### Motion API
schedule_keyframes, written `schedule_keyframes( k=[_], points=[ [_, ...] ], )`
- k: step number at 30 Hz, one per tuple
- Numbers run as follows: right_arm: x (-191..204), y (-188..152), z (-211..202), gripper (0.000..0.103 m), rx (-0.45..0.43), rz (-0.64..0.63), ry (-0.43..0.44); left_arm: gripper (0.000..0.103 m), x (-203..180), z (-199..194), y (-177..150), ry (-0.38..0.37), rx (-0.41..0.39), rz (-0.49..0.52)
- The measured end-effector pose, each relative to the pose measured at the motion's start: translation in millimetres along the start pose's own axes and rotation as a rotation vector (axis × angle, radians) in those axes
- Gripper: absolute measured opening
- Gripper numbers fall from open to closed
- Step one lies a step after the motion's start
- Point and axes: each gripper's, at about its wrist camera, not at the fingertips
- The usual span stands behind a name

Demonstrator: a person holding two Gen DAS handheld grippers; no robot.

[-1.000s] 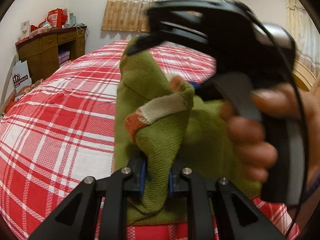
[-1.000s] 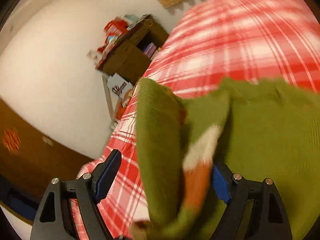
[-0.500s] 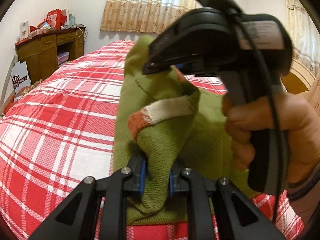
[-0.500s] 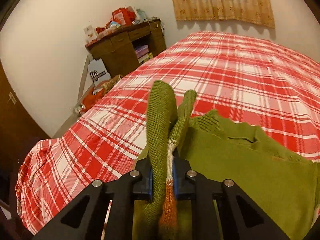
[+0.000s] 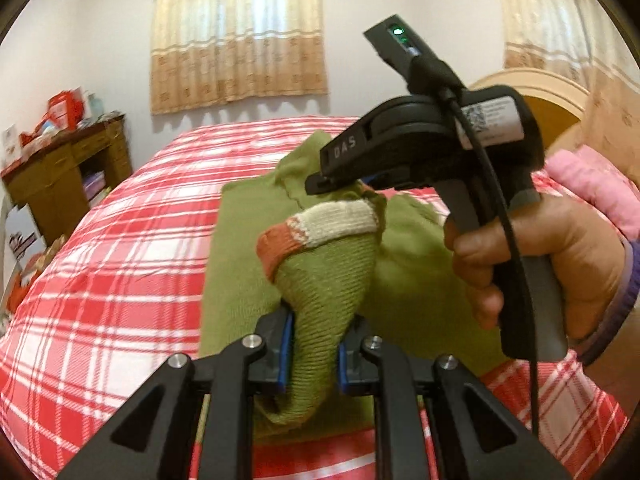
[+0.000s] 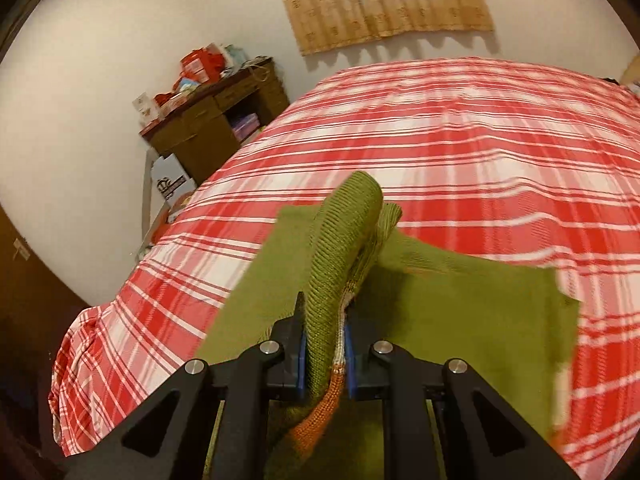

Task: Fold small clothes
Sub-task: 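Fold the lifted edge over the sweater with the left tool and release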

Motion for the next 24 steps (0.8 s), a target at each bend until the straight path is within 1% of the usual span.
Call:
schedule_keyframes(
  k=[4,8,11,16,19,21,22,23,24],
  points=[
    [-26.4,-7.4,-14.2,0.014,0.001,0.026,-0.037,0.018,-21.0,0.8,-1.6,-0.039,0.007,0.056],
    [-56.2,-19.2,-22.9,0.014,0.014,0.062,-0.074,0.018,-41.9,10.9,-1.4,-0.072,0.033,0.102],
    [-73.8,-29.7,-25.7,0.014,0.019,0.086,-0.091,0.018,-50.6,17.5,-3.5,-0.093,0.053,0.121],
    [-96.2,-47.4,-26.0,0.014,0.025,0.114,-0.111,0.018,-59.4,25.6,-7.4,-0.106,0.086,0.153],
    [-106.1,-58.9,-19.8,0.014,0.033,0.133,-0.118,0.018,-60.7,30.1,-14.2,-0.100,0.111,0.180],
    [-109.9,-65.2,-18.6,0.014,0.014,0.150,-0.106,0.019,-57.7,29.7,-11.9,-0.109,0.125,0.177],
    [-110.3,-66.3,-19.1,0.014,0.006,0.151,-0.104,0.021,-59.0,26.5,-14.0,-0.119,0.128,0.177],
    [-110.4,-67.2,-19.9,0.014,0.003,0.148,-0.112,0.027,-58.4,21.9,-16.6,-0.122,0.133,0.184],
    [-109.9,-67.4,-21.1,0.017,0.002,0.146,-0.116,0.030,-54.5,16.9,-17.8,-0.127,0.137,0.189]
  ],
)
Point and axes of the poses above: each gripper's, at about its wrist camera, not at the fingertips, and z roughly the way its jaws point, x to its left, y to its top, and after that the axes turned 10 degrees about -z, right-handed
